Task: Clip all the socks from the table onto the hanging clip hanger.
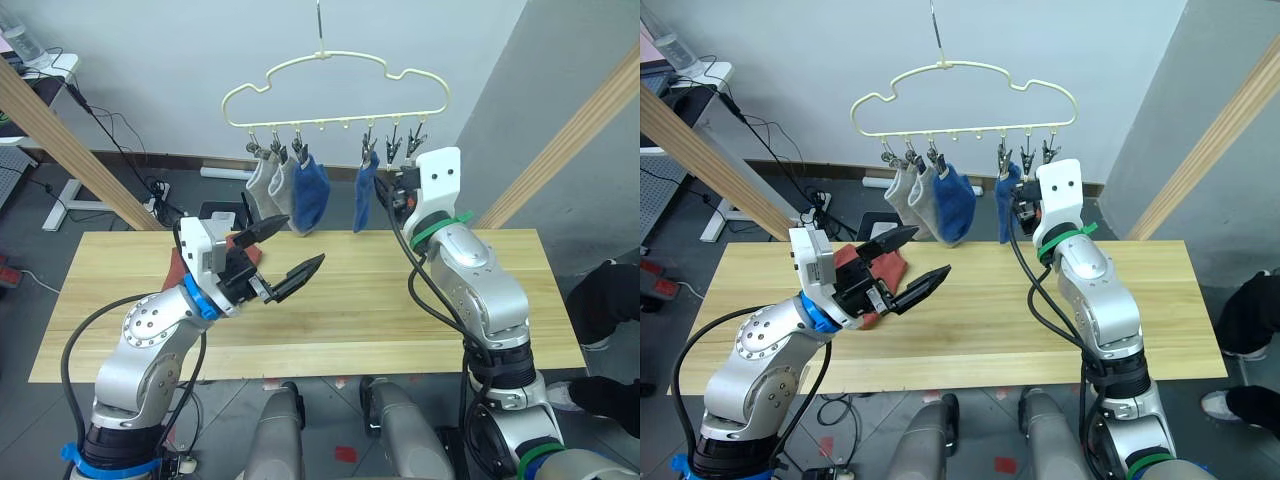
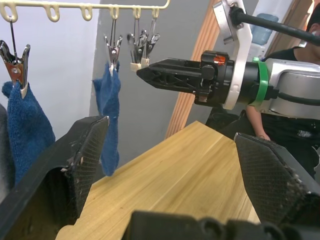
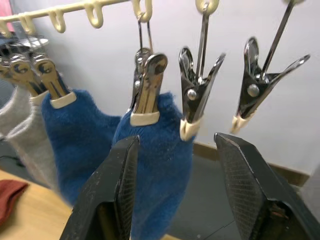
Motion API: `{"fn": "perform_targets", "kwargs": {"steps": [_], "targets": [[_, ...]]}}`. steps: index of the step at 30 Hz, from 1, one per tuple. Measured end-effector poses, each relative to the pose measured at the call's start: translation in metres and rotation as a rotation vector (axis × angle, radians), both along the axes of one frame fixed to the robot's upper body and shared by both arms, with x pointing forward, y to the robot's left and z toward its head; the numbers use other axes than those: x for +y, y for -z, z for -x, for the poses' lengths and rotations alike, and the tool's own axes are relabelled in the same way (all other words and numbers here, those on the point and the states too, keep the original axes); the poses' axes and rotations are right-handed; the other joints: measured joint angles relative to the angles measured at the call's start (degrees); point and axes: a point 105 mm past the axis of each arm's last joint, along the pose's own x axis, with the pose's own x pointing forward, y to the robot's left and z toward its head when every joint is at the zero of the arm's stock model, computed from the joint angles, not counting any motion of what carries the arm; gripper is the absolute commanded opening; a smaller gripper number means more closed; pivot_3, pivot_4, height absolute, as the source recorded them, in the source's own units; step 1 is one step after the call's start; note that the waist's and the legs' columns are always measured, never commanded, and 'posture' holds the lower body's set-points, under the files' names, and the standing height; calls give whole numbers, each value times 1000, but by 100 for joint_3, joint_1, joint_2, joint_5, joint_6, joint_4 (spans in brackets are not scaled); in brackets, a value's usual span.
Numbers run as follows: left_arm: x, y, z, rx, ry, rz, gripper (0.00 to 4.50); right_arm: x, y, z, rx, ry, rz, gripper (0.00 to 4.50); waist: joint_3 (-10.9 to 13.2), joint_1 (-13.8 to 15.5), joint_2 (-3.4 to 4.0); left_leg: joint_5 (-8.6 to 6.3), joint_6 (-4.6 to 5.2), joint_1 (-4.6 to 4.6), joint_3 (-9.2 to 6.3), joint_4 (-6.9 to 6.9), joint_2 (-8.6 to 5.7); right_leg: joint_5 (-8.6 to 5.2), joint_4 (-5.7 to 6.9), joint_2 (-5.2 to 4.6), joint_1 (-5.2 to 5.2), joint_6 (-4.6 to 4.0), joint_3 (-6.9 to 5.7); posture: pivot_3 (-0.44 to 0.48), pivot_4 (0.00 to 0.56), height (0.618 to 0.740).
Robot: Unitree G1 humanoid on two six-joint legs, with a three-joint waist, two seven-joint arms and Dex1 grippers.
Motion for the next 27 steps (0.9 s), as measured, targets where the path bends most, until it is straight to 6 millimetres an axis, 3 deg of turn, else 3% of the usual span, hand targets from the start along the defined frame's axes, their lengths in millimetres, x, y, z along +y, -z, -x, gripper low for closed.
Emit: {"fn": "perform_targets", "kwargs": {"steps": [5, 27], "targets": [[-1, -3, 0, -8, 10, -7, 4500, 5, -1, 0, -17, 31, -10, 555, 0, -2, 0, 0, 0, 0, -1, -2, 1, 0, -1, 0, 0, 0, -2, -20, 329, 740], [1, -1, 0, -1, 12, -14, 4500, 19, 0, -14, -6, 105, -31, 555, 0, 38, 0, 0, 0, -1, -2, 0, -1, 1, 0, -2, 0, -1, -3, 4, 310, 740]]}}
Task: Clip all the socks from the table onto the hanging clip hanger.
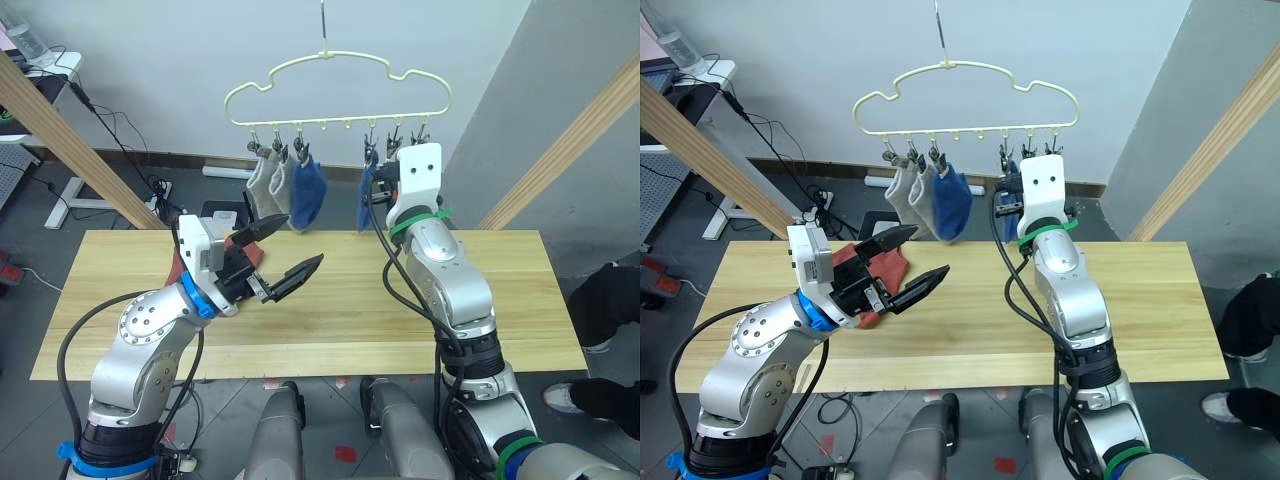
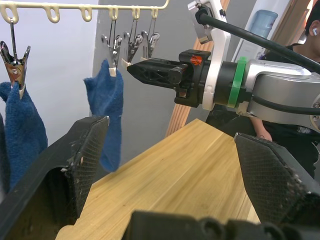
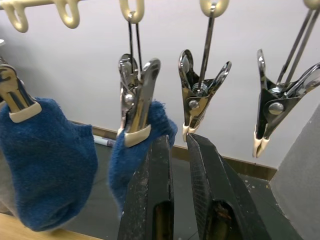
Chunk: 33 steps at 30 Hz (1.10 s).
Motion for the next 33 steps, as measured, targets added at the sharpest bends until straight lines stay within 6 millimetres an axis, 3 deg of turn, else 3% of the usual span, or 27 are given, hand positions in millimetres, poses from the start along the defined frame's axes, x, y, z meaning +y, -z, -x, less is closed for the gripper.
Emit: {"fn": "perform_targets", "kwargs": {"steps": [33], "targets": [[-2, -1, -1, -5, 2, 7, 4500, -6, -2, -19, 45, 94, -67, 555, 0, 5, 0, 0, 0, 0, 0, 2, 0, 17, 2, 0, 1, -28, -2, -6, 312, 740]]}}
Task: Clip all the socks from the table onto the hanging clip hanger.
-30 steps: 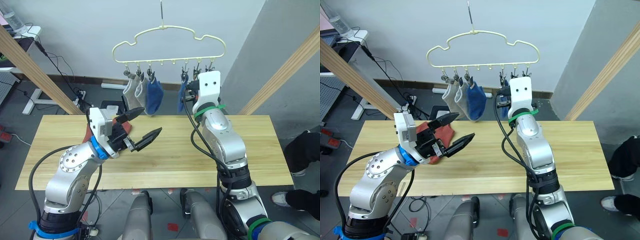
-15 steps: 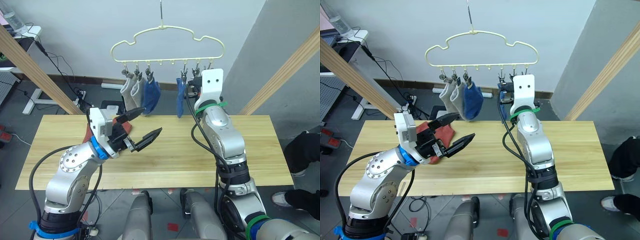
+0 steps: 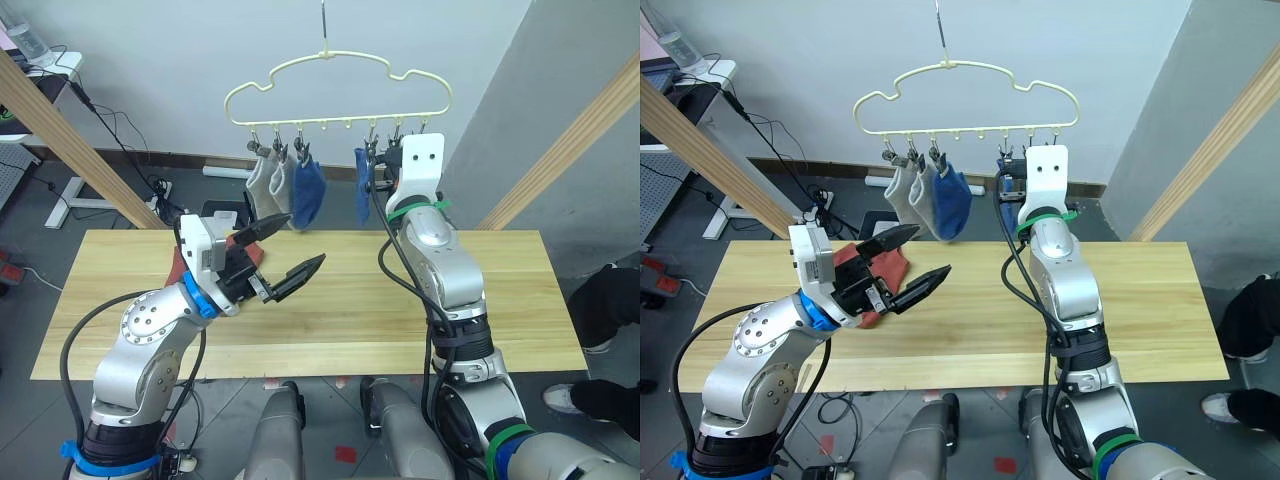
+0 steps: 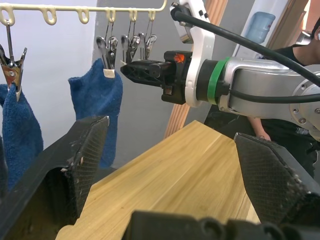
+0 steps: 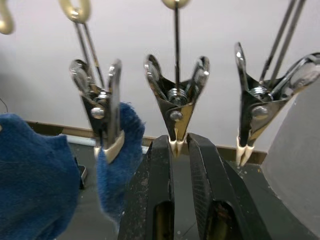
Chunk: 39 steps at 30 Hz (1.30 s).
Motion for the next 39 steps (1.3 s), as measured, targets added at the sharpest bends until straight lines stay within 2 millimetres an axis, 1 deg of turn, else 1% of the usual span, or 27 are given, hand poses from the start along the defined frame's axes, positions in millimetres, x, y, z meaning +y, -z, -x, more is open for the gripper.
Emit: {"fn": "perform_targets", "kwargs": {"steps": [4, 17, 19, 32, 39], "targets": [[0, 0, -1, 1, -7, 2, 4500, 0, -7, 0, -22, 7, -12, 555, 0, -2, 0, 0, 0, 0, 0, 0, 0, 0, 0, 0, 0, 0, -1, -7, 312, 740], [-1, 1, -1, 5, -6, 3, 4500, 2, -7, 0, -21, 0, -19, 555, 0, -1, 0, 0, 0, 0, -1, 0, 0, 1, 1, 0, 0, -1, -1, -9, 315, 740], [-1, 0, -1, 4, -6, 3, 4500, 3, -7, 0, -22, -2, -18, 898, 0, -1, 0, 0, 0, 0, 0, 0, 0, 1, 1, 0, 0, -1, -1, -9, 316, 740], [-1, 0, -1, 4, -5, 3, 4500, 3, -8, 0, -22, 1, -19, 898, 0, -1, 0, 0, 0, 0, -1, 0, 0, 1, 1, 0, 0, -1, -1, -8, 320, 740], [-2, 0, 0, 0, -3, 6, 4500, 6, -14, 1, -39, -12, -25, 898, 0, -1, 0, 0, 0, 0, -1, 0, 0, 1, 1, 0, 0, -2, -2, -6, 319, 740]]}}
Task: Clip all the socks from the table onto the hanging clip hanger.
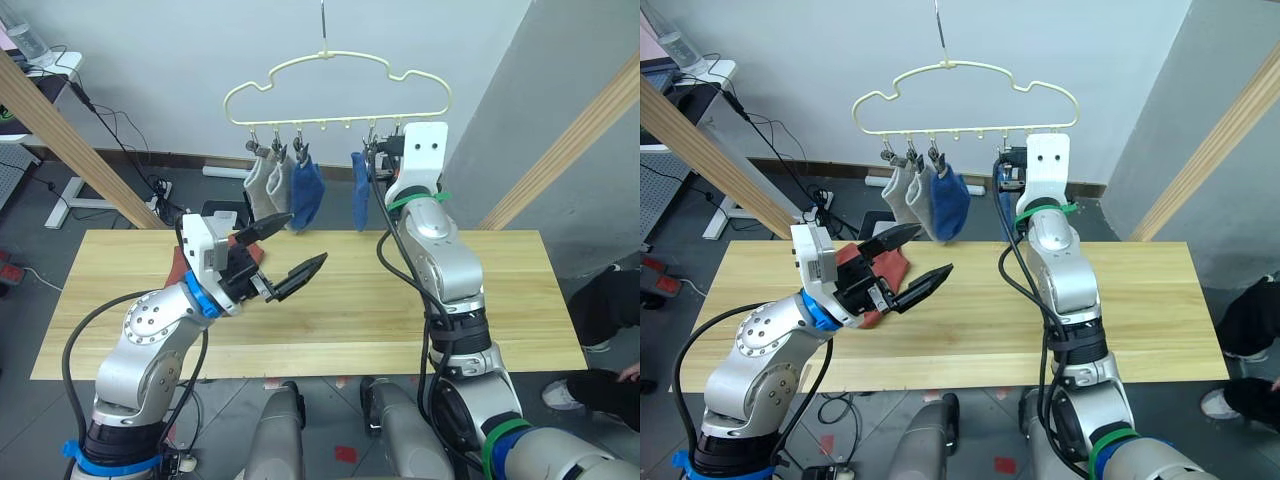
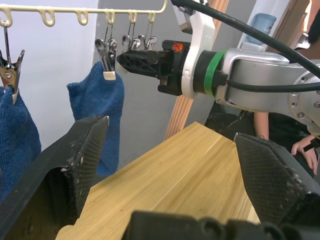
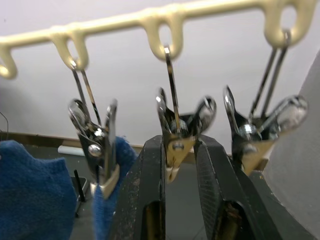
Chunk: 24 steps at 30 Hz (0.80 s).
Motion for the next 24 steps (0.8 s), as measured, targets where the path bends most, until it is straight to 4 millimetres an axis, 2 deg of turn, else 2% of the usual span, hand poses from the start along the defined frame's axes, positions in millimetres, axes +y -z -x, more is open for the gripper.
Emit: {"fn": "perform_targets", "kwargs": {"steps": [3, 6, 21, 22, 24], "targets": [[0, 0, 0, 1, 0, 0, 4500, 1, 0, 0, 0, -6, -1, 1546, 0, 0, 0, 0, 0, 0, 0, 0, 0, 0, 0, 0, 0, 0, 0, -4, 319, 740], [0, 0, 0, 1, 0, 0, 4500, 1, 0, 0, 0, -3, 0, 2501, 0, 1, 0, 0, 0, 0, 0, 0, 0, 0, 0, 0, 0, 0, 0, -3, 320, 740], [0, 2, 1, 6, 1, -1, 4500, 2, -3, 0, -8, -2, -3, 2501, 0, 1, 0, 0, 0, 0, 0, 0, 0, 0, 0, 0, 0, 0, 0, -4, 316, 740], [0, 2, 1, 6, 1, -1, 4500, 2, -4, 0, -10, -3, -3, 2155, 0, 0, 0, 0, 0, 0, 0, 0, 0, 0, 0, 0, 0, 0, 0, -4, 316, 740], [0, 2, 1, 6, 1, -1, 4500, 3, -6, 1, -15, -6, -5, 1998, 0, 0, 0, 0, 0, 0, 0, 0, 0, 0, 0, 0, 0, 0, 0, -3, 316, 740]]}}
